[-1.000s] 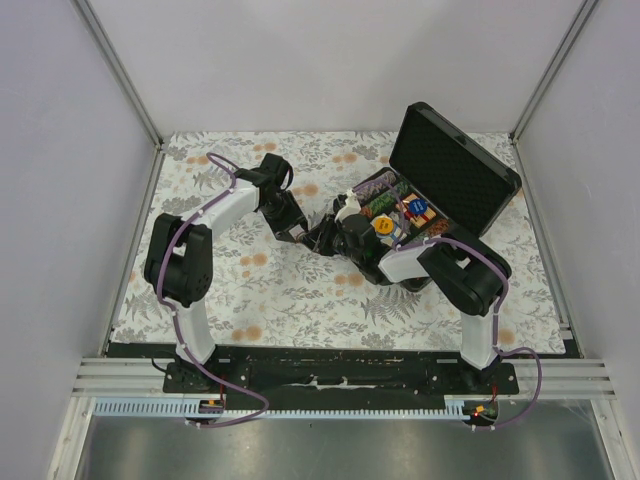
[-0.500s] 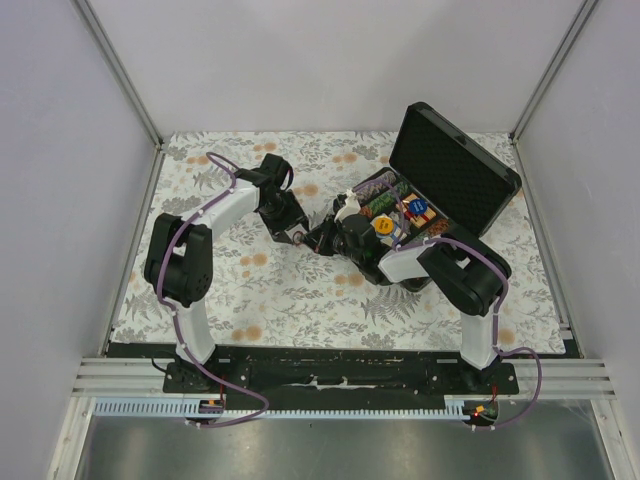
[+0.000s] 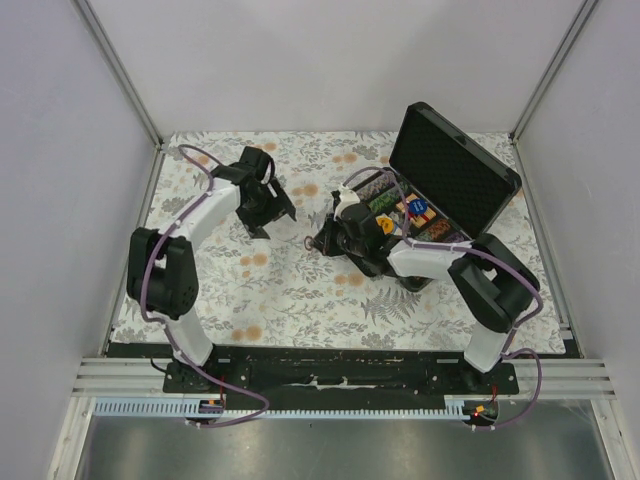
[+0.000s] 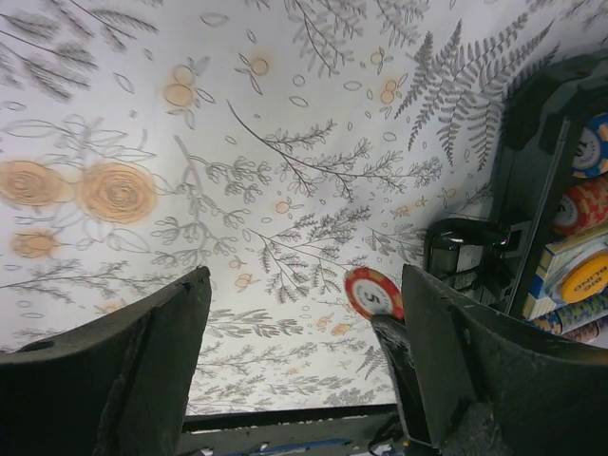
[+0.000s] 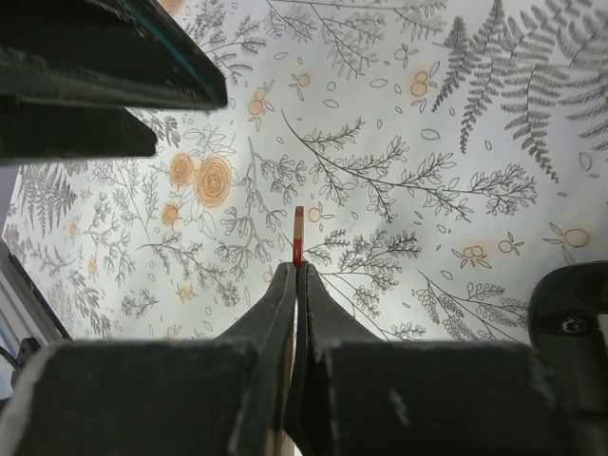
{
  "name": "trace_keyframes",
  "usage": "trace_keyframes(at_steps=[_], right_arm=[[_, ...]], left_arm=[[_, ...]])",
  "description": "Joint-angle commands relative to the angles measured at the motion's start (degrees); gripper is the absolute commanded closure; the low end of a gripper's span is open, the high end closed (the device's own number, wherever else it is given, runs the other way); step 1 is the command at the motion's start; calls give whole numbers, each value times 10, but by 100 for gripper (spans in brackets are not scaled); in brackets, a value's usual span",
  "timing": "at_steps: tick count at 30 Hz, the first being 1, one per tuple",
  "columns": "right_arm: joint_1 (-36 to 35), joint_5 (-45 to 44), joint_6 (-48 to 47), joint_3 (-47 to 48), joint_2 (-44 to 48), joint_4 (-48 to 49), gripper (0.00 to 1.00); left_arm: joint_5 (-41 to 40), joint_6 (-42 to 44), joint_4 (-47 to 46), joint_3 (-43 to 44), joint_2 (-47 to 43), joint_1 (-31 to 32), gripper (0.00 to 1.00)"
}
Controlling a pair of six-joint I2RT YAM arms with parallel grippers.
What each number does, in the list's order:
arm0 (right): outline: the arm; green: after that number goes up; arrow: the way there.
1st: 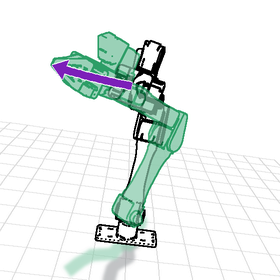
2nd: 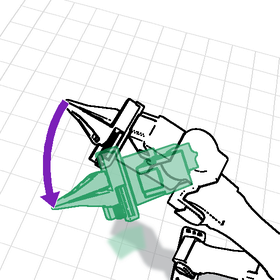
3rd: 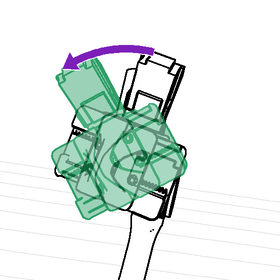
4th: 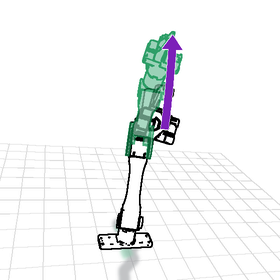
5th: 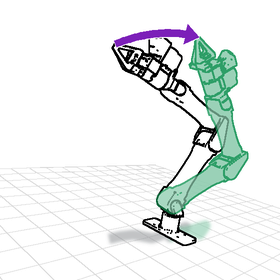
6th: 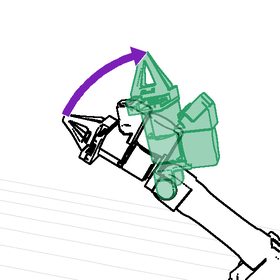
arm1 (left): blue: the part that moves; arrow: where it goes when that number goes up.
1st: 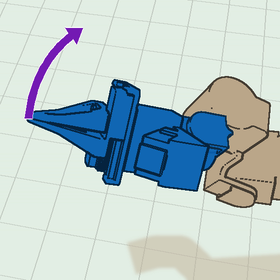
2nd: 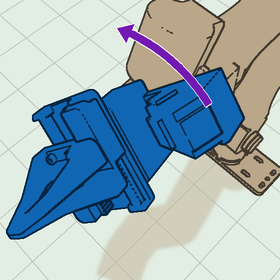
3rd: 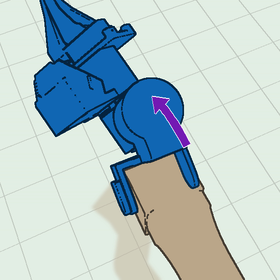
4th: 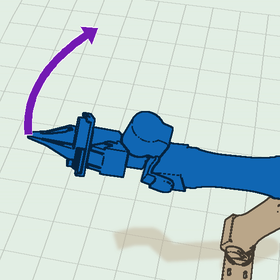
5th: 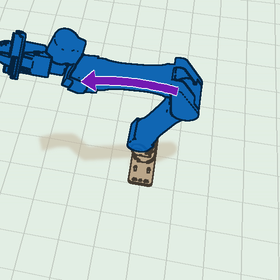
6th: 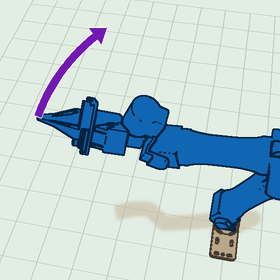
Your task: Pack up texas hold em set
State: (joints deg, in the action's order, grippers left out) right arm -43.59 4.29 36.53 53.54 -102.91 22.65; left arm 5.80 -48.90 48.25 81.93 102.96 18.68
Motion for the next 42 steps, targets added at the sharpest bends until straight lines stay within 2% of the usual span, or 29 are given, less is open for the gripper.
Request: trace_keyframes(at_steps=[1, 9, 16, 20, 31, 42], right_arm=[[3, -11, -121, 63, 63, -139, 100], [43, 22, -197, 148, 83, -271, 100], [95, 99, -242, 220, 64, -358, 100], [119, 103, -269, 250, 46, -400, 100], [147, 34, -343, 311, -8, -523, 100], [148, -62, -394, 312, -24, -519, 100]], left_arm=[[-74, 55, 4, -6, -78, -20, 13], [-163, 114, -32, -49, -176, -25, 13], [-185, 171, -87, -88, -249, -25, 13], [-191, 184, -112, -112, -271, -25, 13], [-143, 164, -192, -116, -226, -25, 13], [-61, 145, -210, -72, -152, -25, 18]])
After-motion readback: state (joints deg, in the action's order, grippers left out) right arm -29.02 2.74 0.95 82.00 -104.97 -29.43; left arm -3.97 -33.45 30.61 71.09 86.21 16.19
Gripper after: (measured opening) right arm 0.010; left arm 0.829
